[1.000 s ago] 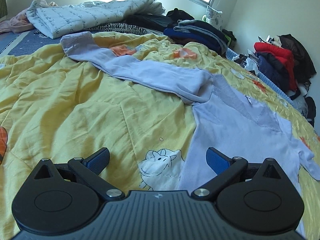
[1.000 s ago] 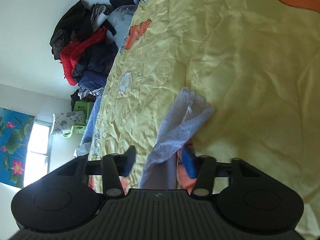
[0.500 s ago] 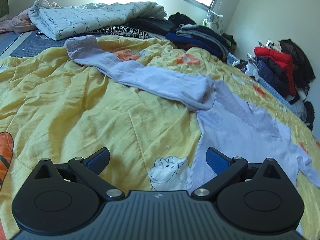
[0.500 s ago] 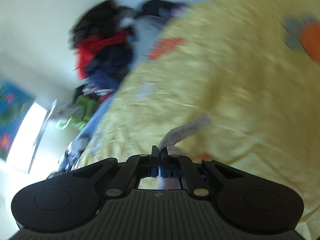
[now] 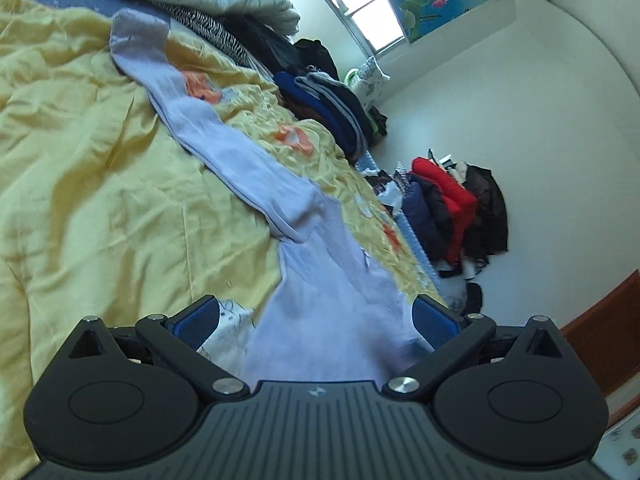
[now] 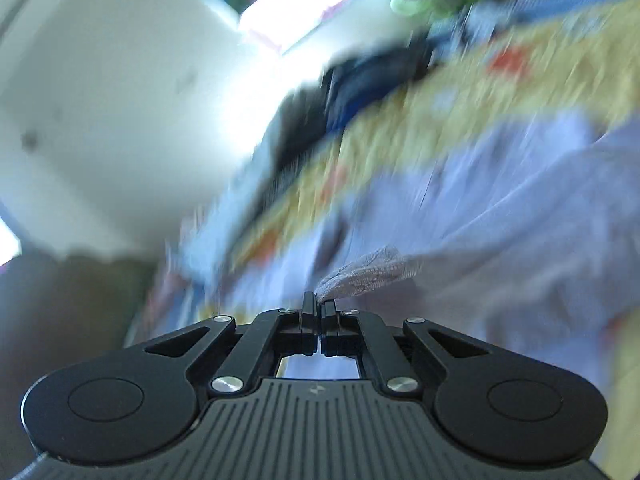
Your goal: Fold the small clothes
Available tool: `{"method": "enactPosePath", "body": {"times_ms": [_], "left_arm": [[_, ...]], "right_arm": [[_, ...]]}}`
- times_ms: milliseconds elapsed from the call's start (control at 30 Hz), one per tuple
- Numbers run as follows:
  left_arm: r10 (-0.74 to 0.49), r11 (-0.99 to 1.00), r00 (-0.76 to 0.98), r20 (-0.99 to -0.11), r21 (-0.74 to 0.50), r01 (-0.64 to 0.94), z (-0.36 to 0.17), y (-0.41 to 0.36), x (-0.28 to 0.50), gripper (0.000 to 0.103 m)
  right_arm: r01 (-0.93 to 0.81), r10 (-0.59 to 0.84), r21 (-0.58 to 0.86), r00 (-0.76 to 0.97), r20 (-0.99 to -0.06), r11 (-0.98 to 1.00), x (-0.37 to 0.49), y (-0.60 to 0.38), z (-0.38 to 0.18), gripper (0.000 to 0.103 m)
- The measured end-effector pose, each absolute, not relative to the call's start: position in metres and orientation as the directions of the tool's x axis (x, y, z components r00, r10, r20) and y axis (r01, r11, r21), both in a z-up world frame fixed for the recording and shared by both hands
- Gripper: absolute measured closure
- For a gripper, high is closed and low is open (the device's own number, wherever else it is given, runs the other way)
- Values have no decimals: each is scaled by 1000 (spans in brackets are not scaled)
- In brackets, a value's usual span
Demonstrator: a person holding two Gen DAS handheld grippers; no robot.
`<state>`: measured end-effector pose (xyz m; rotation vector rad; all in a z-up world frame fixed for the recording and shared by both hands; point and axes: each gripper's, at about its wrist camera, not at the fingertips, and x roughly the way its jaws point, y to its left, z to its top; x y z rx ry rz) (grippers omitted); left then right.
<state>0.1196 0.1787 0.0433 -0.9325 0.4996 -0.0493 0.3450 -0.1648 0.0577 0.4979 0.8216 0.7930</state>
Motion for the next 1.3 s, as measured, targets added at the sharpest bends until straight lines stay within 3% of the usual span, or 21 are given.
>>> {"method": "enactPosePath", "body": {"times_ms": [200, 400, 533, 733, 1000, 1167, 1200, 1267, 1300], "left_arm": [[-311, 620, 859, -407, -772, -142, 37, 176, 118, 0], [-448, 510, 823, -351, -856, -87, 27, 171, 124, 0], [-486, 486, 796, -361, -869, -98, 23, 167, 130, 0], [-553, 275, 786, -277, -951, -142, 7, 169, 135, 0], [-507, 373, 717, -479, -872, -318, -5, 152, 153, 0], [-470, 444, 706, -530, -833, -330, -1, 143, 166, 1], [-458, 463, 706, -540, -823, -329, 1, 141, 168, 5], [-422, 527, 689, -589, -778, -343, 5, 136, 173, 38], [-411, 553, 671, -617, -754, -355, 4, 134, 176, 60]], "right_arm": [[-586, 721, 459, 353, -596, 667, 291, -93, 32, 92], [-658, 766, 477, 248, -593, 582, 264, -93, 38, 52], [-586, 791, 572, 217, -572, 574, 270, -113, 36, 50], [-139, 903, 897, 164, -398, 420, 305, -162, 2, 53], [-90, 882, 885, 176, -436, 456, 292, -170, -10, 53], [-82, 883, 888, 177, -435, 453, 290, -173, -15, 52], [-81, 883, 888, 178, -434, 452, 290, -173, -16, 52], [-80, 885, 890, 183, -429, 448, 291, -174, -15, 51], [-77, 885, 891, 186, -427, 447, 290, -175, -16, 51]]}}
